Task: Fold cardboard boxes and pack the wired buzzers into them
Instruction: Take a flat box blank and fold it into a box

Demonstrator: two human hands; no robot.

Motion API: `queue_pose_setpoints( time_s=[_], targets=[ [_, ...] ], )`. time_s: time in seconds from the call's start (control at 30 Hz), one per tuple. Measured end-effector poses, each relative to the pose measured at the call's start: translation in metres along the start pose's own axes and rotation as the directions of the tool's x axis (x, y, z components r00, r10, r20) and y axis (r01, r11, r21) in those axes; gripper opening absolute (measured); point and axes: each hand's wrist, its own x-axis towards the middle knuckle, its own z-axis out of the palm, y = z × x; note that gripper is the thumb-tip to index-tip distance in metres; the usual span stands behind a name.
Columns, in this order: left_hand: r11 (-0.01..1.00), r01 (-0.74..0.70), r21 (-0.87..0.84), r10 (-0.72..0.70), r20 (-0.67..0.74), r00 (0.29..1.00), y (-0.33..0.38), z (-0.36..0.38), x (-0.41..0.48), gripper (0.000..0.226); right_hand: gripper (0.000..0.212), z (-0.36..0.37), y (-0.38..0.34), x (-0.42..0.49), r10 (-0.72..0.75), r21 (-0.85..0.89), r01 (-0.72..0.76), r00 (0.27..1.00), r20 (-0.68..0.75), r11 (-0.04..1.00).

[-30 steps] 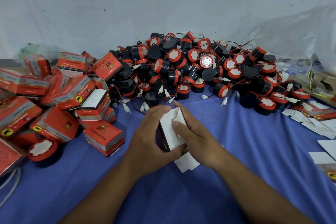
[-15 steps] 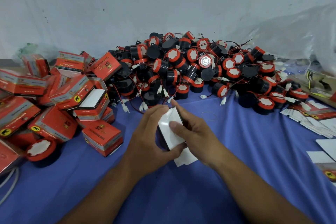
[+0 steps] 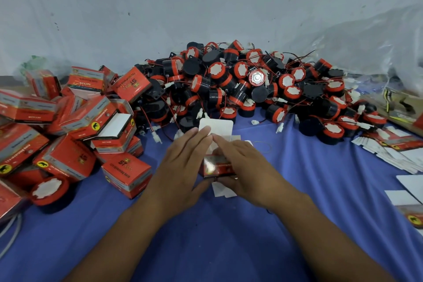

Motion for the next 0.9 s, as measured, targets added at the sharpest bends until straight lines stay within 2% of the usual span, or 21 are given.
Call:
queue_pose_setpoints(
  time_s=[0.07, 0.13, 0.2, 0.33, 0.43, 0.47, 0.53, 0.57, 0.63, 0.7, 0.77, 0.8, 0.9],
  targets=[
    [0.994, 0.026, 0.11, -0.024, -0.019, 1.0, -0.004, -0.002, 0.0, 0.067, 0.059, -0.002, -0.001, 0.003, -0.028, -0.119, 0.027, 1.0, -0.011, 0.993],
    [0.979, 0.081, 0.187, -0.074, -0.041, 0.996, -0.004, -0.004, 0.002, 0.058, 0.042, -0.002, -0.006, 0.006, 0.07, -0.183, -0.067, 0.997, 0.012, 0.981],
    [0.972, 0.137, 0.193, -0.129, -0.055, 0.99, 0.001, -0.003, 0.004, 0.05, 0.036, 0.004, -0.011, 0.01, 0.175, -0.271, -0.167, 0.984, 0.007, 0.948],
    [0.975, 0.221, -0.007, -0.22, 0.017, 0.975, 0.006, 0.005, 0.003, 0.036, 0.034, 0.018, -0.025, 0.011, 0.342, -0.451, -0.31, 0.94, -0.011, 0.837],
    [0.965, 0.229, -0.126, -0.22, 0.087, 0.972, 0.005, 0.005, -0.003, 0.016, 0.036, 0.016, -0.023, 0.007, 0.448, -0.44, -0.418, 0.893, -0.037, 0.795],
    [0.965, 0.2, -0.169, -0.182, 0.115, 0.976, 0.006, 0.006, -0.005, 0.018, 0.033, 0.013, -0.019, 0.006, 0.471, -0.41, -0.445, 0.881, -0.041, 0.797],
    [0.947, 0.196, -0.256, -0.148, 0.196, 0.969, 0.011, 0.009, -0.008, 0.031, 0.022, 0.008, -0.014, 0.003, 0.464, -0.383, -0.432, 0.886, -0.012, 0.816],
    [0.925, 0.236, -0.299, -0.193, 0.168, 0.967, 0.014, 0.008, -0.007, 0.033, 0.022, 0.007, -0.013, 0.002, 0.435, -0.408, -0.397, 0.9, 0.001, 0.822],
    [0.892, 0.28, -0.354, -0.305, -0.016, 0.952, 0.017, 0.004, -0.001, 0.036, 0.02, 0.01, -0.017, -0.001, 0.403, -0.478, -0.349, 0.915, 0.011, 0.806],
    [0.917, 0.229, -0.327, -0.28, -0.12, 0.952, 0.019, 0.0, 0.005, 0.047, 0.016, 0.01, -0.024, -0.001, 0.409, -0.522, -0.364, 0.912, -0.032, 0.771],
    [0.945, 0.153, -0.289, -0.171, -0.037, 0.985, 0.019, 0.001, 0.002, 0.054, 0.022, 0.013, -0.026, 0.0, 0.398, -0.574, -0.305, 0.917, 0.039, 0.76],
    [0.937, 0.163, -0.309, -0.16, 0.033, 0.986, 0.018, 0.003, -0.001, 0.052, 0.029, 0.016, -0.024, 0.001, 0.376, -0.572, -0.269, 0.924, 0.075, 0.775],
    [0.891, 0.316, -0.326, -0.281, 0.152, 0.948, 0.008, 0.009, -0.008, 0.044, 0.033, 0.018, -0.017, 0.003, 0.339, -0.567, -0.228, 0.935, 0.098, 0.792]
  ],
)
